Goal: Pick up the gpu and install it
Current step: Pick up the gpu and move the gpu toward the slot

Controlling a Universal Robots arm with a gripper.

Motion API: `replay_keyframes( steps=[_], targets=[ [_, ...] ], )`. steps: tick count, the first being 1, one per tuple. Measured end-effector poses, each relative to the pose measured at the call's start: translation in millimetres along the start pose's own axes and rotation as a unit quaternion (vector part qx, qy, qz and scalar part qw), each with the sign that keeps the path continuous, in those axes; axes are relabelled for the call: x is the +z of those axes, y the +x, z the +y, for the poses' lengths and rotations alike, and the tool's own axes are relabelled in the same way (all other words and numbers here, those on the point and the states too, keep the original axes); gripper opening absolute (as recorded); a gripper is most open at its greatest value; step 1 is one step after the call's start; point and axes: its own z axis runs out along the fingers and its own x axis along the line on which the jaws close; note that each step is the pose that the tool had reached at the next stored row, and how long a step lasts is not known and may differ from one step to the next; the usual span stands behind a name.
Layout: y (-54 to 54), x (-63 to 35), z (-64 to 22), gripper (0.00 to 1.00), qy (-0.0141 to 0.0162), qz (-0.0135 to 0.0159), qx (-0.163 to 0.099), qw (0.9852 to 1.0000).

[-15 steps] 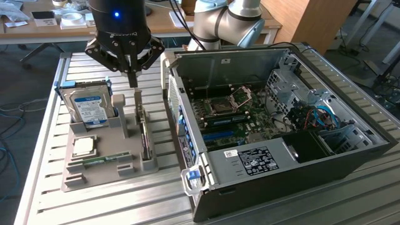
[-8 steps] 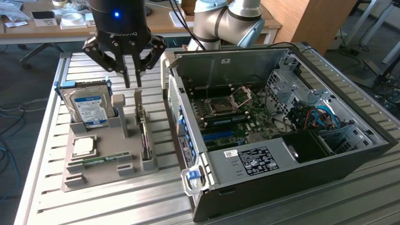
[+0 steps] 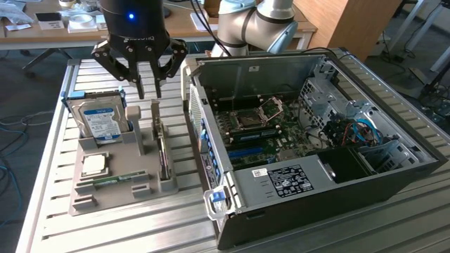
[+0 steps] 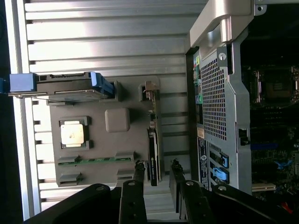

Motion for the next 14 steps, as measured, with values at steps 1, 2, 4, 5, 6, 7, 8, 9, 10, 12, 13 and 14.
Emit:
replay_keyframes(
  steps=[1, 2, 4, 5, 6, 7, 8, 9, 10, 12, 13, 14],
  targets=[
    [0.0, 1.0, -0.1, 0.36, 0.0, 0.0, 0.0, 1.0],
    [-0.1, 1.8, -0.8, 0.36, 0.0001, 0.0001, 0.0, 1.0],
    [-0.4, 2.5, -4.6, 0.36, 0.0, 0.0, 0.0, 1.0],
    [-0.5, 2.9, -6.6, 0.36, 0.0001, 0.0, 0.0, 1.0],
    [-0.6, 3.7, -7.9, 0.36, 0.0001, 0.0001, 0.0, 1.0],
    [-0.6, 5.6, -8.6, 0.36, -0.0001, -0.0001, 0.0, 1.0],
    [-0.6, 7.4, -9.0, 0.36, -0.0001, -0.0001, 0.0, 1.0],
    [-0.5, 9.0, -9.5, 0.36, 0.0, 0.0, 0.0, 1.0],
    [-0.4, 10.8, -9.9, 0.36, 0.0, 0.0, 0.0, 1.0],
    [-0.4, 14.5, -10.4, 0.36, 0.0001, 0.0001, 0.0, 1.0],
    [-0.4, 16.3, -10.6, 0.36, 0.0, 0.0, 0.0, 1.0],
    [-0.3, 18.1, -10.7, 0.36, 0.0, 0.0, 0.0, 1.0]
  ],
)
